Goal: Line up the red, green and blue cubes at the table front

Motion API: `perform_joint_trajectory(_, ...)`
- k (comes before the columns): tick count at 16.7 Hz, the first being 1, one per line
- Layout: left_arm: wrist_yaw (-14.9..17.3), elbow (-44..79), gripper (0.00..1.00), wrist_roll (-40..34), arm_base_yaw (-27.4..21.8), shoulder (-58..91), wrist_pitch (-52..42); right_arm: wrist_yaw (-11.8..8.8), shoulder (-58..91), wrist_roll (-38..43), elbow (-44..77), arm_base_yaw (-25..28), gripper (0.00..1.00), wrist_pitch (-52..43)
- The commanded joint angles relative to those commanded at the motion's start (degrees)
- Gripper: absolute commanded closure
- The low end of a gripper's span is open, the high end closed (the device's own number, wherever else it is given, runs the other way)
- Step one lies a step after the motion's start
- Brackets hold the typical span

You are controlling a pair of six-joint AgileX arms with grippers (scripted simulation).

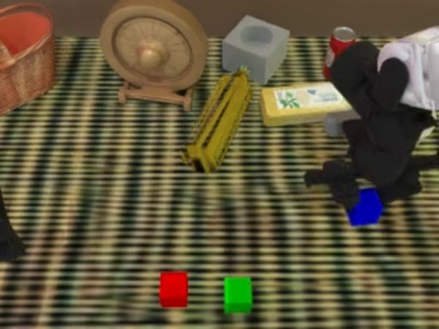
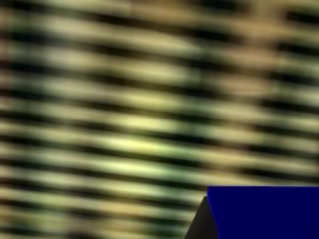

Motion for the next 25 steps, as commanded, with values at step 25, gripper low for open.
perform_joint_trajectory(25, 0.0, 0.0, 0.00, 0.0, 0.0, 0.0, 0.0, 1.2, -1.4, 27.6, -16.5, 19.3, 1.00, 16.4)
